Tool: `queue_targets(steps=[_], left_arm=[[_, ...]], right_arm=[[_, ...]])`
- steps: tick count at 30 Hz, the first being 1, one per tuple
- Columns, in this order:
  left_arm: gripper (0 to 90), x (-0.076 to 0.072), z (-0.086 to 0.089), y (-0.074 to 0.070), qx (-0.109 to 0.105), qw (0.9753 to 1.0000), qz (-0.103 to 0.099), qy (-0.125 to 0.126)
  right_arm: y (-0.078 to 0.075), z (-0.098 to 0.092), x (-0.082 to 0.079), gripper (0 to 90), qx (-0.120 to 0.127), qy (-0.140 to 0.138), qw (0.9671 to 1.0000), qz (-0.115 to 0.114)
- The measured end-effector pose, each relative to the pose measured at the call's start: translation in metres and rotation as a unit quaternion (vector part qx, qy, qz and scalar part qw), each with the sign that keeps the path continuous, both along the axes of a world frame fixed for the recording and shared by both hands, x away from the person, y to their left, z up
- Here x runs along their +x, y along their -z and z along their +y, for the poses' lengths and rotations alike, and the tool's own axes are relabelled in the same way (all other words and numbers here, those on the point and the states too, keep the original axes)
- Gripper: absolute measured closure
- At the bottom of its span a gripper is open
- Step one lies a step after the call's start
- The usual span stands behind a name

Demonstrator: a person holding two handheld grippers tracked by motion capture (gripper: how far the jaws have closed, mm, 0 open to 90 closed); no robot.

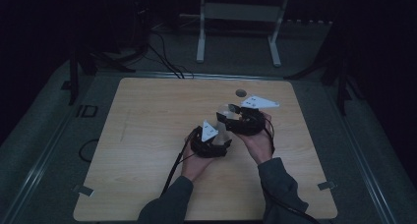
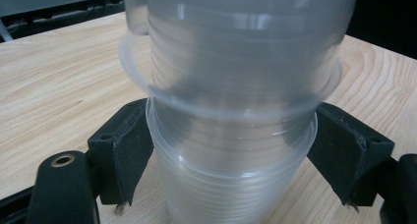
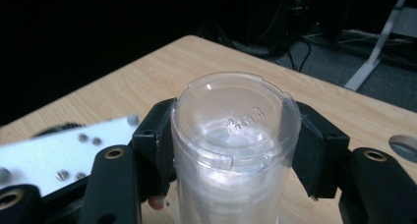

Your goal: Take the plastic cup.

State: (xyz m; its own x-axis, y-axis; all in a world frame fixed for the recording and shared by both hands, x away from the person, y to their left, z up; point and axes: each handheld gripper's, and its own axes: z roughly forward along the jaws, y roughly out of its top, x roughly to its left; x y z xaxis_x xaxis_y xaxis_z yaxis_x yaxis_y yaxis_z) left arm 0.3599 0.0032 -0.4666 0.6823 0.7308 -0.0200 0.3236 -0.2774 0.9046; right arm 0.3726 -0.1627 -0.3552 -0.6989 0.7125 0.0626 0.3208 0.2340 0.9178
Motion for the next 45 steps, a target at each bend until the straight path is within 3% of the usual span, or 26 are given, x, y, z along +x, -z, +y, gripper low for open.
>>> queue_targets(steps=[6, 21, 29, 45], left_arm=[[20.8, 0.000, 0.000, 0.000, 0.003, 1.0000, 0.001, -0.001], [20.5, -0.002, 0.000, -0.001, 0.001, 1.0000, 0.000, -0.001], [19.3, -0.005, 0.004, -0.009, -0.015, 0.9999, -0.007, -0.001], [18.3, -0.009, 0.011, -0.019, -0.020, 0.9998, -0.006, 0.002]], right_arm=[[-0.010, -0.004, -0.002, 40.9, 0.019, 0.001, 0.9998, -0.005], [-0.027, -0.008, -0.008, 40.9, 0.038, 0.000, 0.9991, -0.021], [-0.035, -0.010, -0.009, 41.0, 0.057, 0.001, 0.9981, -0.024], [-0.053, -0.012, -0.014, 41.1, 0.074, -0.007, 0.9964, -0.040]])
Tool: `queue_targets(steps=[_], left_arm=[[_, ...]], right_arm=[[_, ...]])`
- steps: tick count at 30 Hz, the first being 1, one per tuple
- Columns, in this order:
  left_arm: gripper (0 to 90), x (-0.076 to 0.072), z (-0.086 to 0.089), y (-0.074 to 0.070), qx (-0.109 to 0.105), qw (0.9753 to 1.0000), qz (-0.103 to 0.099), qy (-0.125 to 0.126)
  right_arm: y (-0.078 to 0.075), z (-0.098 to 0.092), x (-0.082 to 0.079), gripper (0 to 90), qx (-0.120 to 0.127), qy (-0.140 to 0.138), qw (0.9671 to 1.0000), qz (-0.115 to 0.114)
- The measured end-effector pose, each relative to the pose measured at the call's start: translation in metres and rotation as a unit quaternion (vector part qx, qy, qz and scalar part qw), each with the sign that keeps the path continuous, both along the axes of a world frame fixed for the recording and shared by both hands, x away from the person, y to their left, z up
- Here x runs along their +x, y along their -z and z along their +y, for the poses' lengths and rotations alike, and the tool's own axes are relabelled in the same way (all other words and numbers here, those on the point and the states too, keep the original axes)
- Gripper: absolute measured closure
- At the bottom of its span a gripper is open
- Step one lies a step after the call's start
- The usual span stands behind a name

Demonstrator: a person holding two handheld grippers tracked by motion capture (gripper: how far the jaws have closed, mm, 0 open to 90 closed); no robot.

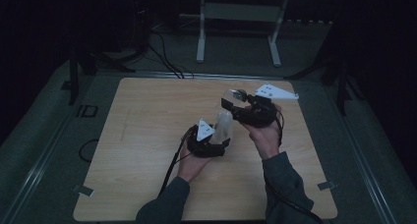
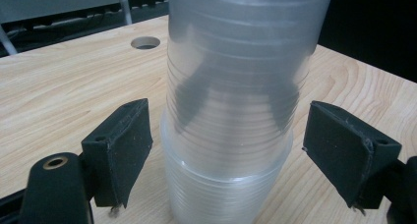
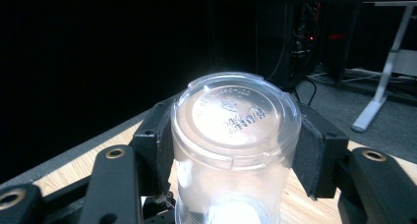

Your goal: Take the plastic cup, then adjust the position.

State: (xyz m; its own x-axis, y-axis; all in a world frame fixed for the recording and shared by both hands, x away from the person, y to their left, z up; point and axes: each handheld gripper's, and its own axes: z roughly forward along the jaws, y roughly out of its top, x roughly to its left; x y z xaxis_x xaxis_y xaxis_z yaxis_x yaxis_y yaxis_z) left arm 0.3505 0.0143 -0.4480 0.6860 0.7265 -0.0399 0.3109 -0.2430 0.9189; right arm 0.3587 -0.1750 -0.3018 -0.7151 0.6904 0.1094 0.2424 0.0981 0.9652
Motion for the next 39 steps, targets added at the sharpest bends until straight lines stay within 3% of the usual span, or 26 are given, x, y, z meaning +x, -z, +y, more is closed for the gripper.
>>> queue_targets(steps=[21, 39], left_arm=[[20.9, -0.007, 0.008, -0.007, -0.008, 0.9999, -0.014, 0.001], [21.4, -0.016, 0.012, -0.013, -0.011, 0.9996, -0.025, 0.009]], right_arm=[[-0.014, -0.015, -0.010, 41.1, 0.008, 0.002, 0.9998, -0.017], [-0.005, -0.048, -0.021, 41.2, 0.012, 0.033, 0.9993, -0.011]])
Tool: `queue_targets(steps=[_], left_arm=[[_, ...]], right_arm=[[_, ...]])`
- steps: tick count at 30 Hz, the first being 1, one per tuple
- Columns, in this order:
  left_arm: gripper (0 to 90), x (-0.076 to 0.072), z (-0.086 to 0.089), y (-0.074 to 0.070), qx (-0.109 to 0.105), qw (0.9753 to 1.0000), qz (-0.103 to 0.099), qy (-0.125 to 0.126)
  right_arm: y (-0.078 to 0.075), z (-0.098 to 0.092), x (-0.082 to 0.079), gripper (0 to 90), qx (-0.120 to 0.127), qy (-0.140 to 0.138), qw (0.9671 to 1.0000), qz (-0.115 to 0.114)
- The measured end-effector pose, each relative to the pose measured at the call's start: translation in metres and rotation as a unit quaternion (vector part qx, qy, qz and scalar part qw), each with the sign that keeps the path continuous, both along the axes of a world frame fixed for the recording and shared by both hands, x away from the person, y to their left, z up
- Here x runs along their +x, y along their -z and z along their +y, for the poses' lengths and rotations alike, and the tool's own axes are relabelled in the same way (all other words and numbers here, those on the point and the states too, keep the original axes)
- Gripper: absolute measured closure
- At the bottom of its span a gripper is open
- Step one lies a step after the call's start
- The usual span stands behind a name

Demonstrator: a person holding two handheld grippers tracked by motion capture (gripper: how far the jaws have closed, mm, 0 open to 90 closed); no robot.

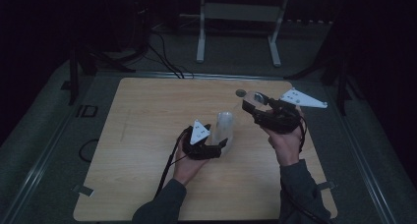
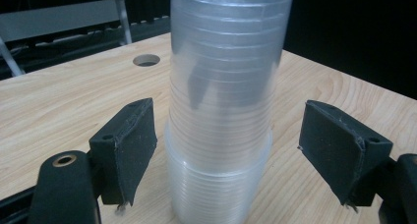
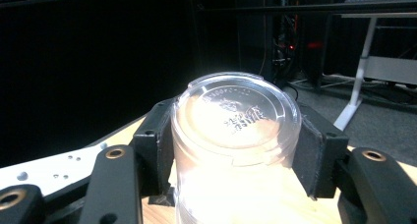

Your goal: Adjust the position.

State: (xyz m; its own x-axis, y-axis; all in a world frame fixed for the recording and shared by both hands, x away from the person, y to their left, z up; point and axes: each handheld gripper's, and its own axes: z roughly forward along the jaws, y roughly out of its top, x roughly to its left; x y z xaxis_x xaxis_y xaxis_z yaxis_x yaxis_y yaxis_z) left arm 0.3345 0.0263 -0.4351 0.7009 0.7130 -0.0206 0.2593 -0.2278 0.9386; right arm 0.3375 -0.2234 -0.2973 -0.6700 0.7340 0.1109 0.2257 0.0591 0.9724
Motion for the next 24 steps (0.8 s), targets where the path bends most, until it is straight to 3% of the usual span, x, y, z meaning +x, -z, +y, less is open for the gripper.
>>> queue_targets(steps=[12, 15, 24], left_arm=[[21.6, -0.006, -0.001, -0.002, 0.000, 0.9997, -0.008, 0.024], [21.6, -0.008, -0.001, -0.003, -0.004, 0.9995, -0.010, 0.030], [21.6, -0.015, 0.001, -0.004, -0.005, 0.9987, -0.021, 0.046]], right_arm=[[0.017, -0.024, -0.005, 41.2, 0.004, 0.024, 0.9995, 0.021], [0.022, -0.030, -0.006, 41.2, 0.016, 0.022, 0.9992, 0.030], [0.039, -0.043, -0.010, 41.2, 0.021, 0.028, 0.9980, 0.053]])
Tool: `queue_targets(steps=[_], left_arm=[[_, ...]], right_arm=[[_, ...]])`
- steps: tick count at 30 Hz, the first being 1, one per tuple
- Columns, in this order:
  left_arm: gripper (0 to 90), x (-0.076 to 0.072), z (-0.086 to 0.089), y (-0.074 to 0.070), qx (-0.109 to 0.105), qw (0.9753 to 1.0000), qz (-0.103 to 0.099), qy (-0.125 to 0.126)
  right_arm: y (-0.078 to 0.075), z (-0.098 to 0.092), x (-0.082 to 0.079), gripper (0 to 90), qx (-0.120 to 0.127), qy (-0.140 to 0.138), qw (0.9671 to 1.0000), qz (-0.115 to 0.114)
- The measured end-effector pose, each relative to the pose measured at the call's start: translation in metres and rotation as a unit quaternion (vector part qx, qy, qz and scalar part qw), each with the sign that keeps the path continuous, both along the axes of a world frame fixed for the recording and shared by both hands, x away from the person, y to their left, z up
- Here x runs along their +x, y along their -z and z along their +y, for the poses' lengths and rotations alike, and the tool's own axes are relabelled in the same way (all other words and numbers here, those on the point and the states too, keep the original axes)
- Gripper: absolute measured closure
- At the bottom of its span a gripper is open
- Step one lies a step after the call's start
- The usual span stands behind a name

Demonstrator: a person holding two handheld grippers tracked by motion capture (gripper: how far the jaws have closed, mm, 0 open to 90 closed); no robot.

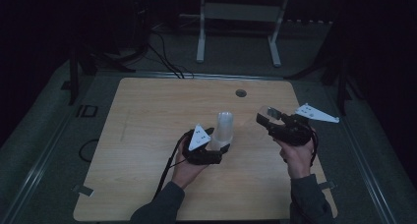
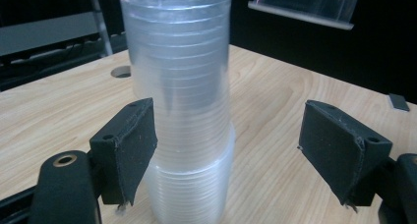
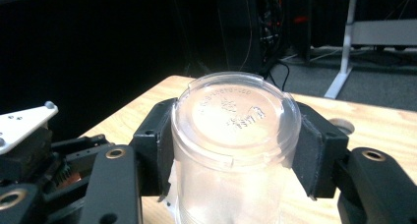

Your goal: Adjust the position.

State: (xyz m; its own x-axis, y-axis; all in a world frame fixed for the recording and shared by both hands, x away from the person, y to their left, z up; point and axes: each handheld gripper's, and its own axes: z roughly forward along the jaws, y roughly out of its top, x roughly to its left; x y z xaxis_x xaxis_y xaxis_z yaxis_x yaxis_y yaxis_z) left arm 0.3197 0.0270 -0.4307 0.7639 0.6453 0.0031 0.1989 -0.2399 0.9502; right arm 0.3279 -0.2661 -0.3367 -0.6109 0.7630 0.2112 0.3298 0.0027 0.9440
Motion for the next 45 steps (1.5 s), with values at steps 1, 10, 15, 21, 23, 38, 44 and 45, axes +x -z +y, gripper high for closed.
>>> queue_targets(steps=[1, 10, 15, 21, 23, 38, 44, 45], left_arm=[[21.6, 0.000, 0.000, 0.000, 0.000, 1.0000, 0.000, 0.000], [21.6, -0.010, -0.003, -0.006, -0.003, 0.9995, -0.017, 0.026], [21.6, -0.014, -0.006, -0.009, -0.003, 0.9991, -0.022, 0.036], [21.6, -0.016, -0.011, -0.011, -0.003, 0.9982, -0.027, 0.053], [21.6, -0.017, -0.012, -0.011, -0.003, 0.9981, -0.027, 0.055], [21.5, -0.018, -0.028, -0.012, -0.003, 0.9968, -0.028, 0.074], [21.6, -0.017, -0.033, -0.014, -0.003, 0.9964, -0.030, 0.080], [21.5, -0.017, -0.033, -0.014, -0.003, 0.9964, -0.030, 0.080]], right_arm=[[0.000, 0.000, 0.000, 41.2, 0.000, 0.000, 1.0000, 0.000], [0.019, -0.004, -0.006, 41.2, 0.013, -0.002, 0.9997, 0.021], [0.026, -0.001, -0.009, 41.2, 0.020, -0.006, 0.9994, 0.028], [0.034, 0.004, -0.014, 41.2, 0.032, -0.011, 0.9989, 0.034], [0.036, 0.005, -0.015, 41.2, 0.033, -0.012, 0.9987, 0.036], [0.047, 0.009, -0.018, 41.3, 0.056, -0.018, 0.9969, 0.051], [0.050, 0.009, -0.019, 41.3, 0.074, -0.024, 0.9953, 0.057], [0.050, 0.009, -0.019, 41.3, 0.074, -0.024, 0.9953, 0.057]])
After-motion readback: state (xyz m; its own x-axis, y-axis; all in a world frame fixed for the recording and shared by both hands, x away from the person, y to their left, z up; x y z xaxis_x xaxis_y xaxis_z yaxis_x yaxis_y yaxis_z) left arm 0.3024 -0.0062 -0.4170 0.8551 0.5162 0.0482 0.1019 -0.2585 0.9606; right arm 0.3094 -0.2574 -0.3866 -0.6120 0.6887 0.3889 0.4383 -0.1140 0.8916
